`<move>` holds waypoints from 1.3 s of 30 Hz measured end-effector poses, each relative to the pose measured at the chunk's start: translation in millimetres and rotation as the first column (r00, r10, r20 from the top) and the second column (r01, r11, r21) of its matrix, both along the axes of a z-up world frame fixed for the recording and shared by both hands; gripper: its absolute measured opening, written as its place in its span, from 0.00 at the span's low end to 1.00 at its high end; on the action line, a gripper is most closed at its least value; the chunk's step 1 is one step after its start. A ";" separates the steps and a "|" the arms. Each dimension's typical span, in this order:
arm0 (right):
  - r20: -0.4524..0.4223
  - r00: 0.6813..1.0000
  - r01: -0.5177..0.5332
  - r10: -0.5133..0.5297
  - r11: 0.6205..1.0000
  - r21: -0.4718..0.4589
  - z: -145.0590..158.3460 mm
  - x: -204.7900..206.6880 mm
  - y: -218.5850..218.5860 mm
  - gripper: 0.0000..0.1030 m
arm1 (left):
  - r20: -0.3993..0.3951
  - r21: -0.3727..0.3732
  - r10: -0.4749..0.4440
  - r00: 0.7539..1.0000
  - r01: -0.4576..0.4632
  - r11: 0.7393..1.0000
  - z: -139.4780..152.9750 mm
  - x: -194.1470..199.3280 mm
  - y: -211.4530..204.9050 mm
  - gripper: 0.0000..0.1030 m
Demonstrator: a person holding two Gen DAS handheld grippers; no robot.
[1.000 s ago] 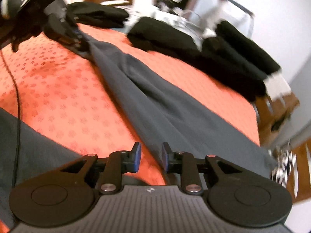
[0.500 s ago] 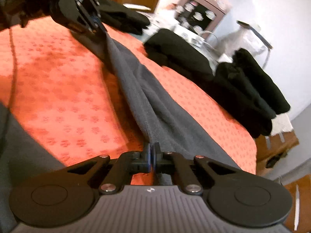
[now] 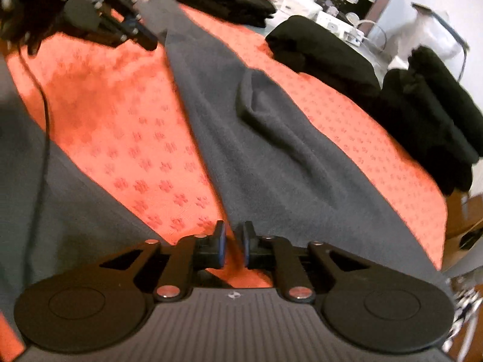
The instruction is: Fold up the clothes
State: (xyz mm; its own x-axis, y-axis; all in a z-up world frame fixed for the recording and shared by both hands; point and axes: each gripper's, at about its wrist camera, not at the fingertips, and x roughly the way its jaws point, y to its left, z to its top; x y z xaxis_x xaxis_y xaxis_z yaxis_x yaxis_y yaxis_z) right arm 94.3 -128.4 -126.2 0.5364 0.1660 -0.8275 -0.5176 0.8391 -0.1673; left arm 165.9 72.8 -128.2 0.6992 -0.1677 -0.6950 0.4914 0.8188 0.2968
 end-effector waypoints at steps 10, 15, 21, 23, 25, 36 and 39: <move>-0.119 0.836 0.541 -0.536 0.766 0.348 6.7 19.7 -9.2 0.20 | -0.053 -0.155 -0.122 0.991 0.112 0.981 31.2 53.6 -33.6 0.33; -0.121 0.739 0.655 -0.663 0.663 0.363 -10.8 21.9 9.4 0.20 | -0.123 -0.201 -0.241 0.963 0.214 0.956 27.2 91.7 -55.7 0.45; -0.027 0.748 0.636 -0.663 0.705 0.315 -33.3 17.4 30.7 0.20 | -0.213 -0.221 -0.371 0.904 0.326 0.919 6.8 135.0 -90.0 0.47; 0.000 0.753 0.627 -0.657 0.719 0.300 -34.9 15.5 34.8 0.20 | -0.236 -0.221 -0.389 0.891 0.340 0.914 -2.6 145.7 -99.8 0.47; 0.014 0.751 0.628 -0.660 0.721 0.295 -36.5 14.9 37.3 0.20 | -0.248 -0.197 -0.406 0.879 0.365 0.910 -13.8 150.8 -110.0 0.47; 0.050 0.747 0.629 -0.663 0.728 0.272 -37.0 10.7 43.0 0.19 | -0.142 -0.057 -0.430 0.891 0.427 0.903 -26.6 154.3 -123.7 0.04; 0.056 0.750 0.625 -0.659 0.733 0.268 -37.2 10.1 43.7 0.19 | -0.140 -0.048 -0.424 0.895 0.422 0.905 -35.8 160.1 -126.2 0.04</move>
State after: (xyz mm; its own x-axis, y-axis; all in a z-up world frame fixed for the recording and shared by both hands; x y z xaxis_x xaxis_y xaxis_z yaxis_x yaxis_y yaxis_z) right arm 104.4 -84.7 -163.3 0.6857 -0.0947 -0.7217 0.1726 0.9844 0.0348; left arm 326.0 -53.3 -164.0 0.4527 -0.4370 -0.7772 0.8287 0.5279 0.1858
